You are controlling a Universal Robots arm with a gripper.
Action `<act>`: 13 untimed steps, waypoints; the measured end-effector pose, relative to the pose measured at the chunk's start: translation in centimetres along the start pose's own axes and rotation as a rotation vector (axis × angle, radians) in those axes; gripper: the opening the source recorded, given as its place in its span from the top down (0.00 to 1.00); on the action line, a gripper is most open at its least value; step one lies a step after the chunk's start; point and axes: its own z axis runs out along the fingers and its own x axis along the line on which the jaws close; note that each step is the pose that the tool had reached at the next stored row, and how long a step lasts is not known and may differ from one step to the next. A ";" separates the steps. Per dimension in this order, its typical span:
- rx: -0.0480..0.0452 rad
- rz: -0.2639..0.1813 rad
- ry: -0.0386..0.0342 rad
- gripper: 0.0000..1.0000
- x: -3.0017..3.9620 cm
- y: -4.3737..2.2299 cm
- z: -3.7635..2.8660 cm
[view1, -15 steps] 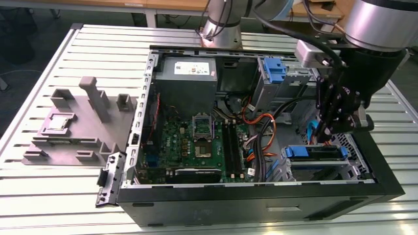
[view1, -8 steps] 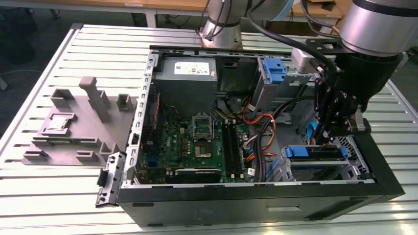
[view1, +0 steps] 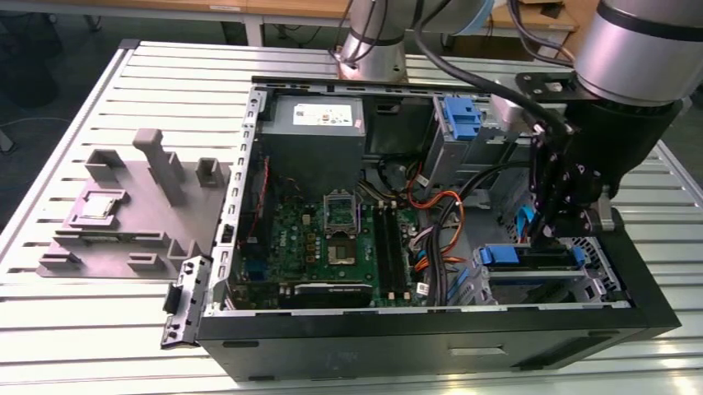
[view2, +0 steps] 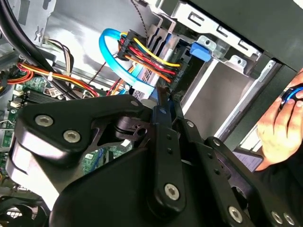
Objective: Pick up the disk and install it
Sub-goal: 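Insert the second disk wire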
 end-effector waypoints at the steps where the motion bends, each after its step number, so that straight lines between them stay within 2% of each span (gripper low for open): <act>1: 0.0008 0.001 -0.0047 0.84 0.15 0.03 0.02; 4: 0.0036 0.002 -0.0154 0.84 0.65 0.08 0.12; 7: 0.0083 0.003 -0.0292 0.84 0.91 0.11 0.15; 10: 0.0172 0.002 -0.0368 0.84 0.95 0.18 0.15; 13: 0.0205 0.002 -0.0441 0.84 1.06 0.30 0.26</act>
